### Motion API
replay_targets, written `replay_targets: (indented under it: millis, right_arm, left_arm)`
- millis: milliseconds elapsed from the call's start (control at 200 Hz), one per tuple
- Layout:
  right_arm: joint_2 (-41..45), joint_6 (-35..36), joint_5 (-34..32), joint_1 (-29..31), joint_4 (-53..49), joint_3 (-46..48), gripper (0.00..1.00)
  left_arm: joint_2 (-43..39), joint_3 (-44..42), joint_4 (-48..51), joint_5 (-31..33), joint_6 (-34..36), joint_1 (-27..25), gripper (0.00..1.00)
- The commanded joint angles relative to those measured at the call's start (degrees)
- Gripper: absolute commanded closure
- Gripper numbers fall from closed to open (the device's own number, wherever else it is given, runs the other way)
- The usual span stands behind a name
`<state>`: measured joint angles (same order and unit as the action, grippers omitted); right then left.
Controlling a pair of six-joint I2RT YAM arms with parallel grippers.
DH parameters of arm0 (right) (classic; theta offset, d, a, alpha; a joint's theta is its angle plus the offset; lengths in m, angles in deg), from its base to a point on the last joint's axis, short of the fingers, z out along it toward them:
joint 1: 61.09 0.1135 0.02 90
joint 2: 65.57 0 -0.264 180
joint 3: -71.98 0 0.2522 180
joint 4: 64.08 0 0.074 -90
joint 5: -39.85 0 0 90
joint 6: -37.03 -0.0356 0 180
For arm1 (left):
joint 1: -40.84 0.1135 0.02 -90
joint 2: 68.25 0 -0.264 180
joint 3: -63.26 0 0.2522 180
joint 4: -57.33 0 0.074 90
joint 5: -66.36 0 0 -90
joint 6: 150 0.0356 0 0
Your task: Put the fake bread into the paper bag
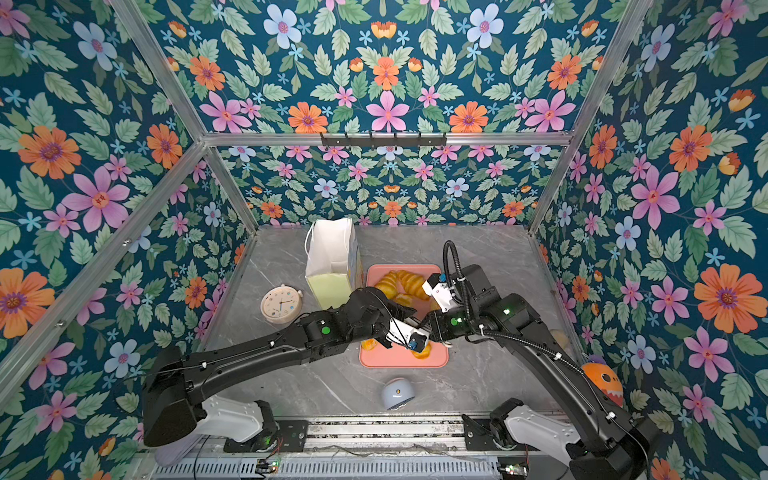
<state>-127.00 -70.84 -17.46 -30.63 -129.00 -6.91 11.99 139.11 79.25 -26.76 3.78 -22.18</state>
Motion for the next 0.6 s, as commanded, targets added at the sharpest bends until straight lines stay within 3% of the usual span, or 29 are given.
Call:
replay_targets:
  millis: [0,120,435,595]
  right_arm:
    - [0.56,0.28,1.57,-0.35,1.71,0.04,0.73]
    - [1.04,0.61,1.55,-0.4,1.24,0.0,0.74]
    - [2.0,1.55,1.13,-0.99,0.06,0.19,0.75]
    - [1.61,2.56,-3.89,-1.16,-4.18,-1.64,0.74]
  left_arm:
    - [-1.69,-0.66,1.29,-2.6,-1.28,0.54,0.45]
    - [-4.38,-2.41,1.42,-4.5,-2.43,1.02,0.38]
    - [-12.87,-7.35,-1.39,-8.44,-7.55,5.09,0.35]
    - [-15.84,-9.77,-6.22,-11.43,-13.63,9.17,0.35]
